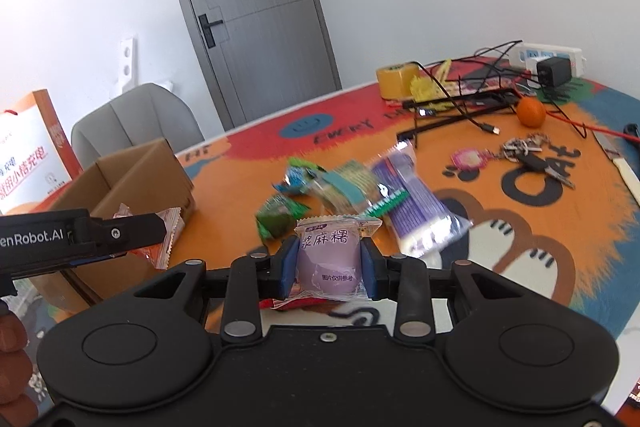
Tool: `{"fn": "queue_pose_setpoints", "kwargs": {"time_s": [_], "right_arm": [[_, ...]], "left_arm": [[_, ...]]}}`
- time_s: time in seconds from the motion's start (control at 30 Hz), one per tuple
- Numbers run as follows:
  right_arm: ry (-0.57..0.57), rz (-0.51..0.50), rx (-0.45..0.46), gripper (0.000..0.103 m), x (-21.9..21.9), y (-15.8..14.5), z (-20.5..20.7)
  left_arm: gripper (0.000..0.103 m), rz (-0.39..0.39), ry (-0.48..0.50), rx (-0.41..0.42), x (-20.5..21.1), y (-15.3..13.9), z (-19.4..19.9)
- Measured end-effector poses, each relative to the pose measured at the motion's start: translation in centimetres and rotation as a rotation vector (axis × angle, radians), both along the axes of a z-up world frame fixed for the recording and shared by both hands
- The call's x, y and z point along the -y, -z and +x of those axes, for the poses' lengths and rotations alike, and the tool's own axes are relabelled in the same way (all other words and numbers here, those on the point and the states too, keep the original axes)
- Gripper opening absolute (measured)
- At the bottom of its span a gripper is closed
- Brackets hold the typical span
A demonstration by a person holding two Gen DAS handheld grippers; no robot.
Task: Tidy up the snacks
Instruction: 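Carry both packets over the cardboard box and open both grippers inside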
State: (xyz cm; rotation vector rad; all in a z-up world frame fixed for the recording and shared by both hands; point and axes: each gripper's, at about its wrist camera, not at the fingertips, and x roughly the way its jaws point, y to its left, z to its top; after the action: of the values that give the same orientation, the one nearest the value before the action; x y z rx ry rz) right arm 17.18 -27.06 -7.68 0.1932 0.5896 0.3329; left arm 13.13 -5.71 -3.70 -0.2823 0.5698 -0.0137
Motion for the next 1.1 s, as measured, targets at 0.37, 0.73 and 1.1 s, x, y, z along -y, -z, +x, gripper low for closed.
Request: {"fn": "queue_pose_setpoints", "kwargs": {"time_s": [0.37, 0.73, 1.1], "right_arm": [[-0.041, 0.031, 0.053, 0.033, -2.2, -2.5, 0.2], [-0.108, 0.067, 0.084, 0.033, -5.0, -4.3, 0.7], [-0.175, 0.073, 0.084, 0.034, -9.0, -5.1, 1.2]], "left_arm": [[0.048, -0.003, -0.049, 0.055, -2.6, -2.4, -1.5], [0.048, -0.006, -0.139, 0.089, -6.4, -4.0, -2.3], [0.049, -0.034, -0.217, 0.041, -10.2, -2.5, -1.7]]}}
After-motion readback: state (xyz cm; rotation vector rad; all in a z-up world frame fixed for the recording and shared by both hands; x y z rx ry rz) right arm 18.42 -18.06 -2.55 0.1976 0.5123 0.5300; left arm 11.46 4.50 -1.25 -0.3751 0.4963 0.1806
